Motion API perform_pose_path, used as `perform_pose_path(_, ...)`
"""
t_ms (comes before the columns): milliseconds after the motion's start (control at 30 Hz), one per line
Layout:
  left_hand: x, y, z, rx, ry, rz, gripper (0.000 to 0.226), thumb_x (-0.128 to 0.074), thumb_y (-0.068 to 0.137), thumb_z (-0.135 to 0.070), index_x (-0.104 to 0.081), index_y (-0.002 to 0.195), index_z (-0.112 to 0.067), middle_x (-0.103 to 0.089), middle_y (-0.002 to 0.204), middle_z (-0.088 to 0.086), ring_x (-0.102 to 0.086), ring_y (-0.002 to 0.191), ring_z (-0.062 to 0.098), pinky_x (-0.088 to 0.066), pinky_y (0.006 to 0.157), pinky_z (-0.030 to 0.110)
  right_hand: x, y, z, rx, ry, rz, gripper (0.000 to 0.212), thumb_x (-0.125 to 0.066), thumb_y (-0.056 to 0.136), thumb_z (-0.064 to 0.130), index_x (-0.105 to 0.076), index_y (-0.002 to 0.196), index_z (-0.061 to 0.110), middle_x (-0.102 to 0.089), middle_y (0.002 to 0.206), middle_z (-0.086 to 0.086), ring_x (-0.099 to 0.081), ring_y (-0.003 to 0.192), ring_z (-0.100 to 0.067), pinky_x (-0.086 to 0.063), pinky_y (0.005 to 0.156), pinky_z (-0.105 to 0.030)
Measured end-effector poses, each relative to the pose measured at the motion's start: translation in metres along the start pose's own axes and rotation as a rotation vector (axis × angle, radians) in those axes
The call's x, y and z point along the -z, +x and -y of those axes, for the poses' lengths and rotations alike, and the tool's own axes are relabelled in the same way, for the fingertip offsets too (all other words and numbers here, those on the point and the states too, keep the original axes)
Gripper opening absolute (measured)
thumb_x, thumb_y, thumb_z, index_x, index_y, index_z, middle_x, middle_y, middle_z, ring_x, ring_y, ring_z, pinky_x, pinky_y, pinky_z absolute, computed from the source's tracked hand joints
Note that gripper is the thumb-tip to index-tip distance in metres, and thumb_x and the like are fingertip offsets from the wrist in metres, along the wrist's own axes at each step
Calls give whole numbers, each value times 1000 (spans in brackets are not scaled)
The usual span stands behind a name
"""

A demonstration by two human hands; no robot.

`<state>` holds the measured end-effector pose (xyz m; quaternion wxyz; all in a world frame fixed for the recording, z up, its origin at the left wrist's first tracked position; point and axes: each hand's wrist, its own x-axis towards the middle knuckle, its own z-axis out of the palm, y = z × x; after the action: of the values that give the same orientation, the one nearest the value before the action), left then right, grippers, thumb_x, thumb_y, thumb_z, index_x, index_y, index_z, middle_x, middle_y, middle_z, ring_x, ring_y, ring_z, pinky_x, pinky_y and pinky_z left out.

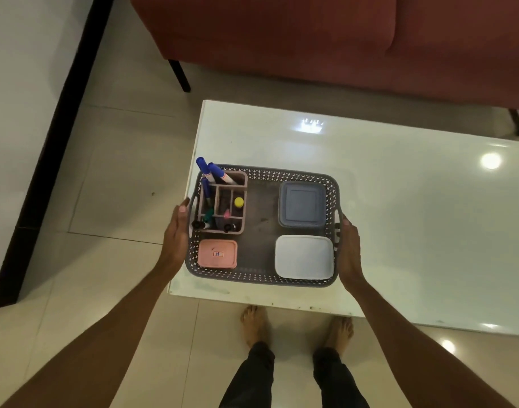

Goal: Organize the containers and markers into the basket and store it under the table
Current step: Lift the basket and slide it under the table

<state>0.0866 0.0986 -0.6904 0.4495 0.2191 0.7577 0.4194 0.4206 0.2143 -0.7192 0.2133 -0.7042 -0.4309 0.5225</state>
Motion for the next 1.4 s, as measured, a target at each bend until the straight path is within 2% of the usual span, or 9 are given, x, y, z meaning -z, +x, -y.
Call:
perform_pose_path(67, -8, 4, 8, 60, -155, 54, 60, -25, 102, -58, -48, 143, -20, -63, 134, 11, -62, 123, 26, -55, 99, 43, -8, -1, 3, 16, 3, 7, 56, -28, 88, 79, -56, 113, 37, -55, 123, -2, -49, 127, -29, -38, 111, -56)
perform_pose_path(167, -11, 5, 13, 167, -346, 118, 57, -27, 104, -53, -49, 144, -18, -62, 136, 14, -61, 124, 34, -56, 96, 46, -10, -6, 4, 2, 53, 26, 72, -27, 83, 87, -53, 125, 34, -53, 128, 4, -48, 129, -22, -37, 113, -55)
perform_pose_path(233, -8, 3, 13, 204, -386, 152, 59, -29, 103, -57, -48, 146, -21, -60, 140, 15, -59, 126, 37, -52, 100, 52, -8, -9, 4, 20, 71, 78, 68, -29, 83, 88, -49, 134, 47, -54, 138, 10, -47, 134, -19, -36, 113, -57)
perform_pose_path(400, -1, -11, 6, 249, -478, 176, 60, -25, 101, -61, -59, 135, -27, -65, 134, 10, -65, 120, 30, -57, 94, 43, 0, -36, 34, 65, 223, 171, 38, -29, 103, 58, -46, 137, 54, -56, 143, 11, -55, 131, -17, -48, 105, -51)
perform_pose_path(533, 14, -31, 2, 235, -440, 177, 63, -35, 95, -69, -57, 139, -28, -61, 139, 11, -55, 131, 36, -38, 111, 58, 8, -56, 43, 11, 318, 228, 45, -30, 101, 63, -47, 139, 47, -58, 141, -1, -61, 124, -30, -54, 96, -57)
perform_pose_path(800, 21, -111, 2, 29, -348, 134, 47, -29, 107, -44, -53, 141, -23, -71, 125, 4, -71, 108, 18, -60, 75, 28, 32, -119, 17, 91, 356, 218, 43, -28, 104, 57, -46, 140, 44, -61, 138, -8, -60, 125, -35, -48, 102, -61)
perform_pose_path(1033, 40, -223, 5, -2, -373, 172, 48, -28, 107, -43, -53, 141, -21, -75, 116, 3, -74, 99, 18, -61, 71, 29, 68, -218, -20, 13, 393, 229, 41, -33, 98, 65, -50, 134, 54, -59, 136, -15, -57, 126, -38, -54, 96, -57)
perform_pose_path(1167, 55, -274, 18, 41, -376, 182, 51, -29, 106, -46, -54, 140, -19, -71, 123, 10, -73, 103, 23, -61, 72, 30, 83, -270, -39, -54, 449, 251, 55, -42, 90, 72, -53, 136, 44, -64, 133, -11, -64, 119, -36, -60, 84, -50)
perform_pose_path(1400, 74, -315, 82, 112, -357, 171, 50, -27, 106, -46, -57, 136, -19, -74, 117, 7, -74, 100, 22, -62, 71, 30, 75, -323, -102, -96, 447, 243, 55, -36, 94, 70, -54, 138, 41, -65, 132, -12, -65, 118, -34, -56, 91, -57)
